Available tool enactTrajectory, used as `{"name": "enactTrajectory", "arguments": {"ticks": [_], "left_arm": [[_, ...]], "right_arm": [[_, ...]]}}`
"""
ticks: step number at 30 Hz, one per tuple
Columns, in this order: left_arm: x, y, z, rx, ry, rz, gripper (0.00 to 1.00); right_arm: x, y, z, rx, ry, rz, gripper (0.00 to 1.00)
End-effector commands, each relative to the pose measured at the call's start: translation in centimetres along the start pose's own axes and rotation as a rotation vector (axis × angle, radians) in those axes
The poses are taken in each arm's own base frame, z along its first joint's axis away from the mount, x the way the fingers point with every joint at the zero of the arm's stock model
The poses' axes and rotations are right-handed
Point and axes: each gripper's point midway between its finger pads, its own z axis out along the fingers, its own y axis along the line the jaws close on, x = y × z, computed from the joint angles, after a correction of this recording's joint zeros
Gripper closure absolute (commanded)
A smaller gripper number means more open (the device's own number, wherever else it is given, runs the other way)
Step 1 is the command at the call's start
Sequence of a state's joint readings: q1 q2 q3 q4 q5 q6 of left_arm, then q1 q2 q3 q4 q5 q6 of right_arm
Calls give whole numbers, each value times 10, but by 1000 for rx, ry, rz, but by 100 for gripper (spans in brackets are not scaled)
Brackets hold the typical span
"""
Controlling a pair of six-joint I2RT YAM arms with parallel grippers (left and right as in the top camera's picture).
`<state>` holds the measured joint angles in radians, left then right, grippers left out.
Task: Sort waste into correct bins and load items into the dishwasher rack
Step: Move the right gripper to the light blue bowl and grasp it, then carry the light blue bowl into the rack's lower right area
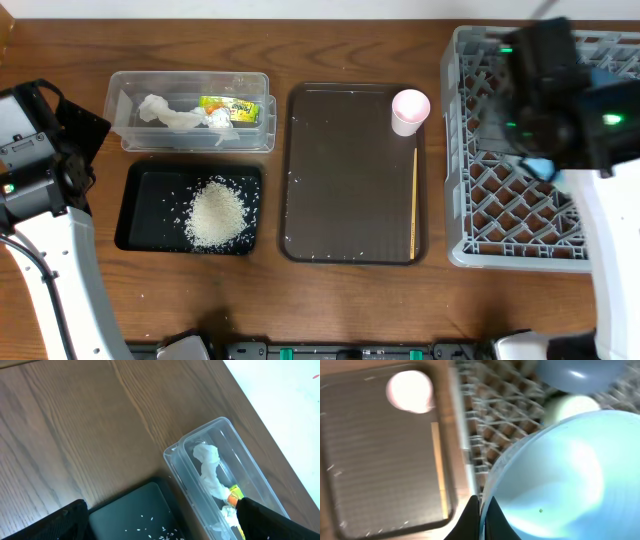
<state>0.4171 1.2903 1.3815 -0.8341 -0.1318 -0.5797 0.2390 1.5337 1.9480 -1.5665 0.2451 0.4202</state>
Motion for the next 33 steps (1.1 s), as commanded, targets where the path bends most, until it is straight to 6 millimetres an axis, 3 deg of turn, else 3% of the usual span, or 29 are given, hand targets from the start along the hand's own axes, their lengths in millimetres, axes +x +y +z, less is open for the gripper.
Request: {"name": "enactTrajectory", "arguments": {"ticks": [1, 6, 12, 15, 23, 28, 33], "left_arm": [[-4, 2, -1, -10, -11, -9, 4], [-4, 2, -1, -10, -11, -9, 4], [-4, 2, -1, -10, -11, -9, 4], [-4, 2, -1, -10, -11, -9, 4], [-4, 2, -1, -10, -11, -9, 4], [-4, 2, -1, -10, -11, -9, 4], [-4, 2, -1, -10, -11, -9, 4]], "right_arm": [[7, -42, -1, 80, -6, 123, 99], [29, -72, 24, 101, 35, 228, 99], [45, -51, 60, -212, 85, 222, 99], [41, -47, 64, -360, 68, 238, 99], [29, -70, 58, -621, -36, 290, 99], [44, -67, 64, -766, -34, 319, 99], [64, -55, 92, -870, -17, 349, 99]]}}
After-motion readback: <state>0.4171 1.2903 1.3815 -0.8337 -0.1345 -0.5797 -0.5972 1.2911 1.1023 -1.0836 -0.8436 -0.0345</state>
